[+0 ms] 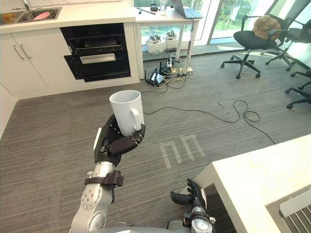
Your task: Walk over to the sink, pick up the cup, carry it to the dishwasher, place the cup inside the dishwasher, then close the dishwasher door
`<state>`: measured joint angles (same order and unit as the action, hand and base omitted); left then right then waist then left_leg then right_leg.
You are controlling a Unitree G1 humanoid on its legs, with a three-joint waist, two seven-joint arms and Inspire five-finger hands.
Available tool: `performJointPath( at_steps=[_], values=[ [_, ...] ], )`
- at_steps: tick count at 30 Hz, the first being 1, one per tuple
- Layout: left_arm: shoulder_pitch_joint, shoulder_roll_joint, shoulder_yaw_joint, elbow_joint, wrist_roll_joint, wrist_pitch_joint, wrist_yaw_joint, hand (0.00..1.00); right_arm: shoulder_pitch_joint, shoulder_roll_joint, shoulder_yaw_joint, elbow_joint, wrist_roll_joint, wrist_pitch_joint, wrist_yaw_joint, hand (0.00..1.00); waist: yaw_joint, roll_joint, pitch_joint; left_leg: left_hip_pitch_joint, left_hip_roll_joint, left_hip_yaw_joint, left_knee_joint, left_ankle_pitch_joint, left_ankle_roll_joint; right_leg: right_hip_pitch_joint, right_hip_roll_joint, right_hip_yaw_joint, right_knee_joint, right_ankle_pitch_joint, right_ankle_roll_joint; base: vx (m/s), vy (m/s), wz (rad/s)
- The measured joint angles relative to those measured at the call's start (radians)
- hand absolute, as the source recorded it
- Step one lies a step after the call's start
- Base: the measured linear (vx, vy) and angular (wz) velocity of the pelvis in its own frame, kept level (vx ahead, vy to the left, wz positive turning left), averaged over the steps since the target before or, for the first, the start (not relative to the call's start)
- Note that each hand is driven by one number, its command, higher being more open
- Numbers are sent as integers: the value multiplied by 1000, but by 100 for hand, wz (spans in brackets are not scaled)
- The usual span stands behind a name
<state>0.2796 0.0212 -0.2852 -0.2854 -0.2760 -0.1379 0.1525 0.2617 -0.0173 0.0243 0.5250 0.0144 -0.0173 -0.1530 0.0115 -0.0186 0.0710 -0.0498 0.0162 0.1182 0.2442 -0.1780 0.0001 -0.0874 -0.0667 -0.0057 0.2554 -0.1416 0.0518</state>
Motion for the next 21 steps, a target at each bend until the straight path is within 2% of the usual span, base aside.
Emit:
performJointPath(
  at_steps=[6,7,12,13,16,19,21],
  values=[
    [8,11,-8,16,0,1,-1,30,-18,-1,54,8,-8,-8,21,90,9,-4,-3,10,-9,-31,-83,69,-3,0,-4,-31,-18,27,-12,-101,-34,17],
    [8,16,-8,16,0,1,-2,30,-18,-2,61,8,-8,-8,23,90,12,-5,-4,16,-8,-36,-100,75,-13,0,-4,-36,-21,29,-14,-107,-57,11],
    [8,22,-22,21,0,1,-6,30,-21,-14,66,10,-18,-8,25,90,16,-8,-5,18,-8,-50,-133,108,-14,-1,-3,-53,-27,44,-20,-58,-38,10],
    [8,36,21,28,0,2,-6,30,-84,-22,100,20,-57,-8,31,90,18,-31,-19,29,-17,-62,-168,134,-2,-2,-9,-59,-28,46,-18,0,0,0],
    [8,36,21,28,0,2,-6,30,-84,-23,99,20,-57,-8,31,90,15,-31,-19,30,-16,-60,-168,134,-3,-3,-8,-58,-28,45,-18,0,0,-3],
    [9,31,26,34,0,2,-5,30,-77,-19,94,15,-56,-8,33,90,12,-31,-20,49,-8,-19,-166,131,-6,-5,-1,-36,-33,45,-18,1,-10,-26],
    [0,10,19,51,0,2,-5,30,-52,-8,66,-7,-56,-7,25,90,-8,-32,-22,48,-5,-23,-166,131,-7,-3,-4,-54,-29,40,-22,14,-31,-5]
  ],
)
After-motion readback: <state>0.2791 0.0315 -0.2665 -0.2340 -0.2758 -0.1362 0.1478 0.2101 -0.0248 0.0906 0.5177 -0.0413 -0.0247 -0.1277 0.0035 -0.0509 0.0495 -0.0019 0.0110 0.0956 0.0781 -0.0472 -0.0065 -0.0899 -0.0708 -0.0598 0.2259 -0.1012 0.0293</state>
